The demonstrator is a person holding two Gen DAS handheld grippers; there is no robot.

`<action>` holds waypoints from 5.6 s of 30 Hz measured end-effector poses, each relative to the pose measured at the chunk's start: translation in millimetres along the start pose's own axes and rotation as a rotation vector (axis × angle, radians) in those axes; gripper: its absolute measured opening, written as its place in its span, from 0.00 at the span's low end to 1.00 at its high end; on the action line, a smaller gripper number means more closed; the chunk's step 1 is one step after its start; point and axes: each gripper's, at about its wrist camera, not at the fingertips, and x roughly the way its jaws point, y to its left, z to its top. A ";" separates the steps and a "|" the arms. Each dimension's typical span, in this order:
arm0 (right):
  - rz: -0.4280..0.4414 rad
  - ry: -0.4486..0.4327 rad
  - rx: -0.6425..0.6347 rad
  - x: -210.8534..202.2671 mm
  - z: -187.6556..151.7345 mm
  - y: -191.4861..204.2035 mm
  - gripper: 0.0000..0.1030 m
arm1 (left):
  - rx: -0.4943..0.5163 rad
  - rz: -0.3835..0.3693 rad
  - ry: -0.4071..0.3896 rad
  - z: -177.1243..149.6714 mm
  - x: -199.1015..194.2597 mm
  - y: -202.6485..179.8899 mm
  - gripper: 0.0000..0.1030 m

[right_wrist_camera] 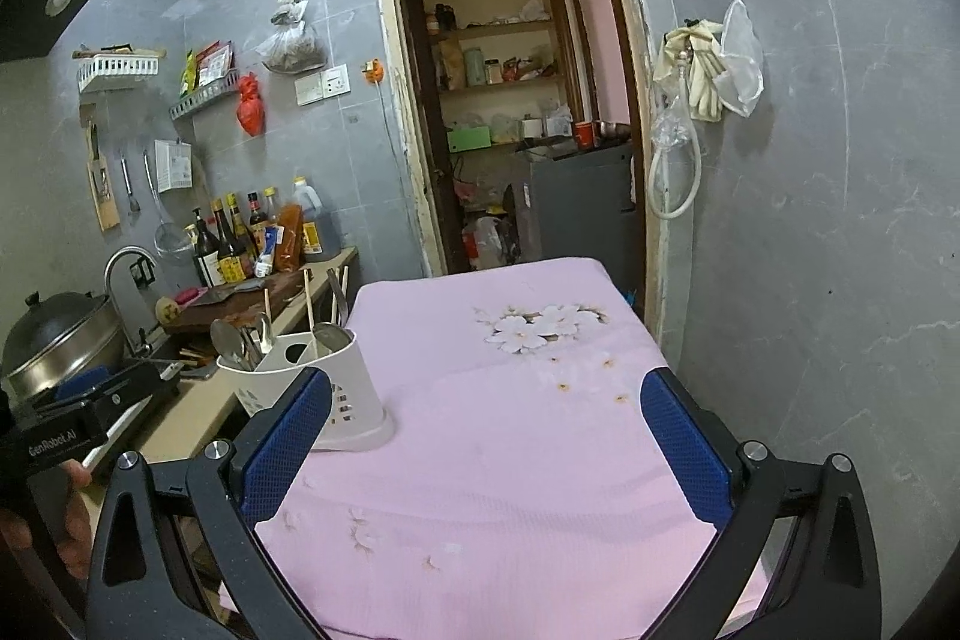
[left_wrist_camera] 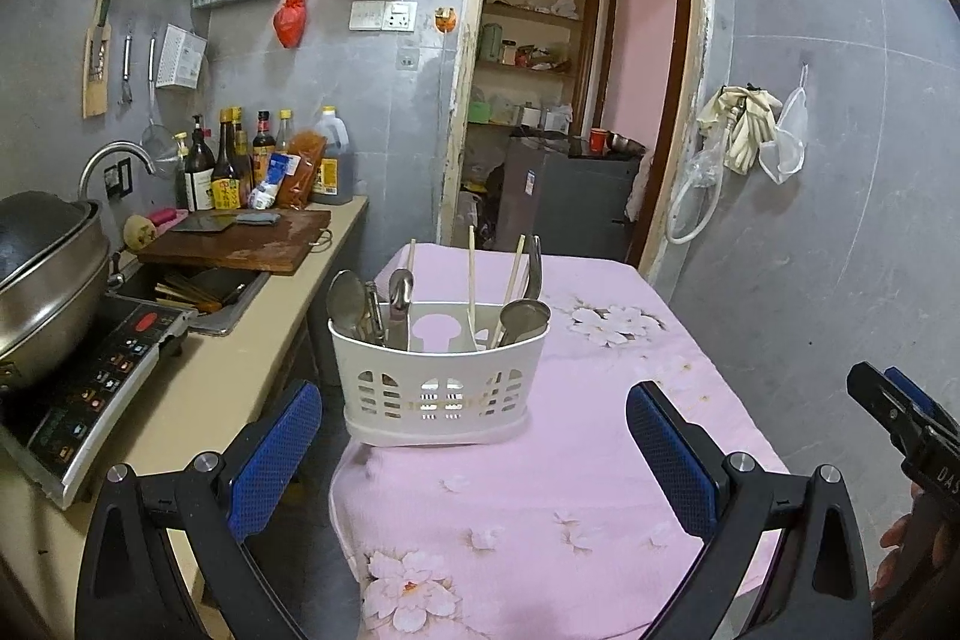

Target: Organize utensils

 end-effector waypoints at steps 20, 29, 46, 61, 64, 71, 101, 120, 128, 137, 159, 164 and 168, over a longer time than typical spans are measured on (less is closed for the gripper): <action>-0.038 -0.019 -0.054 -3.4 1.8 8.5 0.99 | 0.006 0.024 -0.055 -5.6 -10.5 -2.0 0.99; -0.039 -0.018 -0.053 -2.6 2.3 8.0 0.99 | 0.014 0.020 -0.056 -4.4 -10.7 -5.1 0.99; -0.038 -0.013 -0.050 -1.4 0.8 6.8 0.99 | 0.012 0.023 -0.057 -3.6 -10.2 -2.9 0.99; -0.034 -0.009 -0.051 0.5 -2.0 10.4 0.99 | 0.010 0.026 -0.057 -4.9 -11.2 -0.1 0.99; -0.033 -0.008 -0.051 0.6 -2.0 10.9 0.99 | 0.010 0.025 -0.057 -4.8 -11.3 0.4 0.99; -0.033 -0.008 -0.051 0.3 -2.1 11.4 0.99 | 0.011 0.025 -0.057 -4.8 -11.3 0.6 0.99; -0.034 -0.006 -0.050 0.2 -0.9 12.2 0.99 | 0.011 0.024 -0.058 -4.9 -11.2 2.4 0.99; -0.033 -0.004 -0.049 -0.2 0.0 12.9 0.99 | 0.011 0.024 -0.058 -4.9 -11.0 1.8 0.99; -0.033 -0.003 -0.048 -0.5 0.3 13.3 0.99 | 0.011 0.024 -0.058 -5.2 -11.1 0.5 0.99; -0.033 -0.002 -0.048 -0.3 1.0 13.0 0.99 | 0.010 0.025 -0.057 -5.4 -11.1 -0.3 0.99; -0.033 0.000 -0.048 -0.8 1.4 13.8 0.99 | 0.003 0.022 -0.053 -7.0 -12.0 2.9 0.99; -0.033 0.001 -0.049 -0.8 1.7 13.8 0.99 | 0.004 0.032 -0.045 -8.5 -11.6 -1.0 0.99; -0.032 0.002 -0.048 -0.7 2.1 13.5 0.99 | 0.000 0.035 -0.044 -9.0 -11.0 -2.4 0.99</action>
